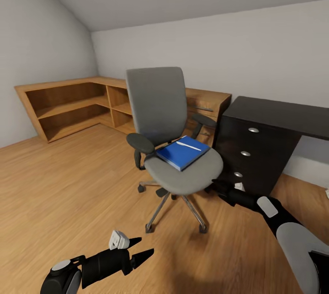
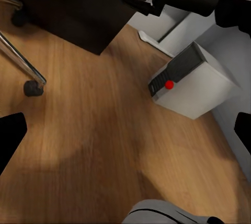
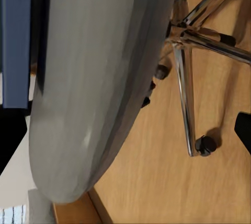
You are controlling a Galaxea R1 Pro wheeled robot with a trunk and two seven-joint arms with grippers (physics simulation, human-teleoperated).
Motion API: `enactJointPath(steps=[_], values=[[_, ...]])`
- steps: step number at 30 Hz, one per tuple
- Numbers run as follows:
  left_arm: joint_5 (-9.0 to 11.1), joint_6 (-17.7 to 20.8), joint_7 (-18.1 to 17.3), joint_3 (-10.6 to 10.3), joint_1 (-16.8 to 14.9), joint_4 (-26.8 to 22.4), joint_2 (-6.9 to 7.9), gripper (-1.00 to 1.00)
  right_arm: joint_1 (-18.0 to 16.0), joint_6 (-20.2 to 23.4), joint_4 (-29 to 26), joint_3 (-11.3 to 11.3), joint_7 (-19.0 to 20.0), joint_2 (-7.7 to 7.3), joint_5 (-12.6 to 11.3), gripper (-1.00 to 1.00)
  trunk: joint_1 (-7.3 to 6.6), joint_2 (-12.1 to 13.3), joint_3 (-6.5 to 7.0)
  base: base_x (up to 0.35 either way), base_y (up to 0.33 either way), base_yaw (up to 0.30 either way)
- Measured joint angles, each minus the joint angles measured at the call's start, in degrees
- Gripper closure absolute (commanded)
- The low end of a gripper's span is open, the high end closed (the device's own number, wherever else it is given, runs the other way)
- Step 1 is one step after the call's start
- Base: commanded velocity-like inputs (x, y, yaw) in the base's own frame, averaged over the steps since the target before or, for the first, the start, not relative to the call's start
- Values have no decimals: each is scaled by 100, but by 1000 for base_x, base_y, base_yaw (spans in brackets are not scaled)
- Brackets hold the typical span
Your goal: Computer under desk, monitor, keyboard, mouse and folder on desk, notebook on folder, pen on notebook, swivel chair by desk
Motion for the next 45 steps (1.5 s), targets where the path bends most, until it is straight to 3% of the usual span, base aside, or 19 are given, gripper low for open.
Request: enactJointPath(steps=[15,18,20,32,45], values=[[0,4,1,1,1,8,-2,-100,0,-22,1,9,-11,83,13,-100,-1,0,0,10,0,207],[0,4,1,-6,0,8,-3,-100,4,-48,11,52,-12,79,139,-100,-3,0,-1,250,0,35],[0,4,0,-8,1,9,-8,-100,0,-17,2,9,-4,77,9,-100,-4,0,0,268,0,10],[0,4,0,-9,0,14,-5,-100,-1,32,-4,10,17,76,-114,-100,-3,-1,1,173,0,1],[0,4,0,-9,1,16,-2,-100,0,-16,0,9,-4,66,12,-100,1,0,0,-6,0,0]])
